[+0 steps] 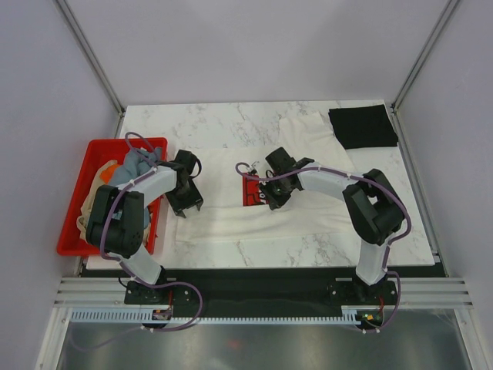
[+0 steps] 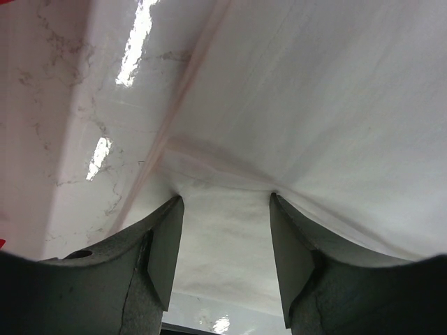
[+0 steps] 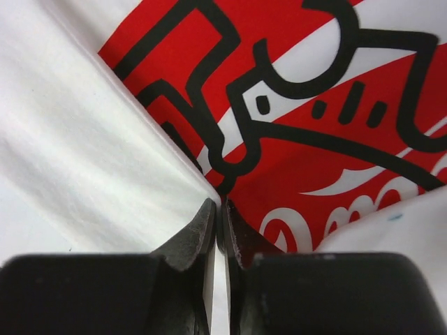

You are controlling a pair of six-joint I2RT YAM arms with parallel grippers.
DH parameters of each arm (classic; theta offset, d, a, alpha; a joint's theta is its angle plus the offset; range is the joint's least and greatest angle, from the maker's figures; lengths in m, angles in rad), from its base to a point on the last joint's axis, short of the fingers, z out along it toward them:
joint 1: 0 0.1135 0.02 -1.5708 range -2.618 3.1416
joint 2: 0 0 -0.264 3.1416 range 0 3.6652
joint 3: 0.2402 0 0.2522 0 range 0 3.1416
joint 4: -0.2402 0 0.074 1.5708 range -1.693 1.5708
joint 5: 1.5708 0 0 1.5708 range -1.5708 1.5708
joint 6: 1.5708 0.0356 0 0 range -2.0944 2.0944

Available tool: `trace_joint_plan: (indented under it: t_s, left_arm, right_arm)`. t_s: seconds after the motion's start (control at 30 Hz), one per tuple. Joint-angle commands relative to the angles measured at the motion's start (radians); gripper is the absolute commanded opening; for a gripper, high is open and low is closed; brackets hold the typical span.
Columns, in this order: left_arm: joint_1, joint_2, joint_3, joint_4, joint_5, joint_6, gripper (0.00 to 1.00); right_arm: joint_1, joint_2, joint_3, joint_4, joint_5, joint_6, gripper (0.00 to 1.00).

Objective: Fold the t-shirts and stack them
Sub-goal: Fold the tshirt

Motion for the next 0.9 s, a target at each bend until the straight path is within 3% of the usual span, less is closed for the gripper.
trace_joint_plan:
  t_s: [0.0,0.23,0.43,0.67,0.87]
  left_arm:
    - [0.009,0.022,0.005,-0.006,-0.092,-0.006,0.60]
    - [0.009,0.034,0.019,-0.015,-0.086,-0.015,0.60]
    - [0.009,0.016,0.041,-0.032,-0.100,-0.015,0.60]
    - [0.009,-0.043,0.099,-0.063,-0.082,-0.012,0.60]
    - [0.007,-0.095,0.120,-0.064,-0.011,0.003,0.60]
  right_arm:
    - [-0.003,-0.067,-0.017,0.090,0.056,0.019,0.15]
    - [0.005,-0.046,-0.027,0.109,0.108,0.029,0.17]
    - [0.012,-0.064,-0.008,0.109,0.194,0.077,0.29]
    - [-0.006,-0.139,0.139,0.090,0.507,0.316,0.43]
    - [-0.011,0.019,0.296,0.037,0.765,0.382,0.42]
